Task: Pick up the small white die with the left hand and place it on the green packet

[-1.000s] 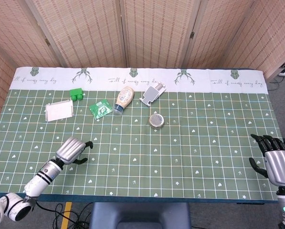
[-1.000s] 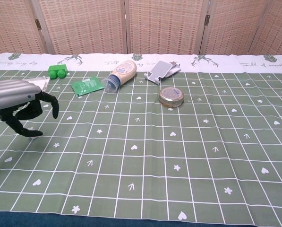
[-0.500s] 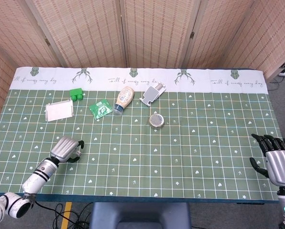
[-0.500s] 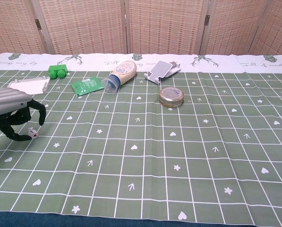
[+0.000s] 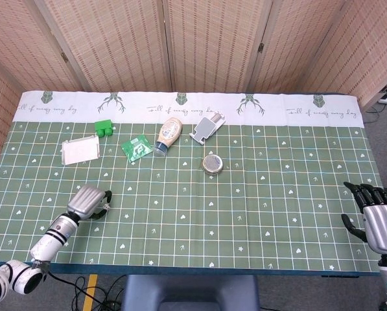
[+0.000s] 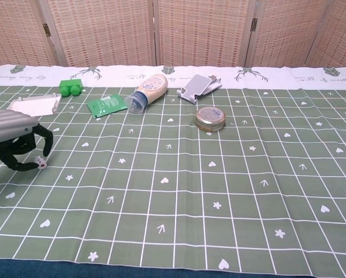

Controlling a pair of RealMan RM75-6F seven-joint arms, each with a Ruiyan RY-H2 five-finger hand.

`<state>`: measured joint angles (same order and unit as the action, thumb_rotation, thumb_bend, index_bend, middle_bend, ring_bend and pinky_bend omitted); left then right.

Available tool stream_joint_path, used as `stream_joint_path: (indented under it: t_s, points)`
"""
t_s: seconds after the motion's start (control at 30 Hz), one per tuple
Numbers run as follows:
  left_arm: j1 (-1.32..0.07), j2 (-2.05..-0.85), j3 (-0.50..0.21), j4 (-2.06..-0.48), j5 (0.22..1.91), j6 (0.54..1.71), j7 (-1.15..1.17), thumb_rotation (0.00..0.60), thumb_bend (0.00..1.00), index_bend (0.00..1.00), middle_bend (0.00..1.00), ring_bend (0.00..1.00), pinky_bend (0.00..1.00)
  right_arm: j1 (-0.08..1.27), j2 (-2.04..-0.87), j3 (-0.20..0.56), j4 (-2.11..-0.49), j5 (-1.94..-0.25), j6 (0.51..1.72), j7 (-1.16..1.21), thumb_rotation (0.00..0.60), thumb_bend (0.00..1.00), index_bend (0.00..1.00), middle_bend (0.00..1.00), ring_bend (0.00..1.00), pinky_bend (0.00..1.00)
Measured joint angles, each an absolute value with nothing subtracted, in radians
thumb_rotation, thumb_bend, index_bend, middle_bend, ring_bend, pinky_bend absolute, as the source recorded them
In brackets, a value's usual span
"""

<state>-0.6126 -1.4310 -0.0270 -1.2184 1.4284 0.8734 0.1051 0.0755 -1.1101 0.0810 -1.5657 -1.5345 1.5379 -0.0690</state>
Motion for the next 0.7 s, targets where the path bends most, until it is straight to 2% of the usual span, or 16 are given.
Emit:
stream_joint_path:
  t_s: [0.5,0.7]
  points:
    - [-0.62,-1.448,-0.018,-1.194,1.41,0.86,0.104,0.6,0.35,0.5,0.93,0.81,1.0,0.073,-1.113,0.08,-1.558,-1.533,1.539,-0.063,0.6,0.23,0.21,0.29,0.23,0.26]
    - [-0.62,-1.458,-0.019,-1.17,1.406,0.864,0.096,0.6,0.35,0.55,0.93,0.81,1.0,0.07,-1.114,0.079,-1.555,-1.531,1.541,-0.06,0.6,0.23,0.21,0.29,0.23,0.26]
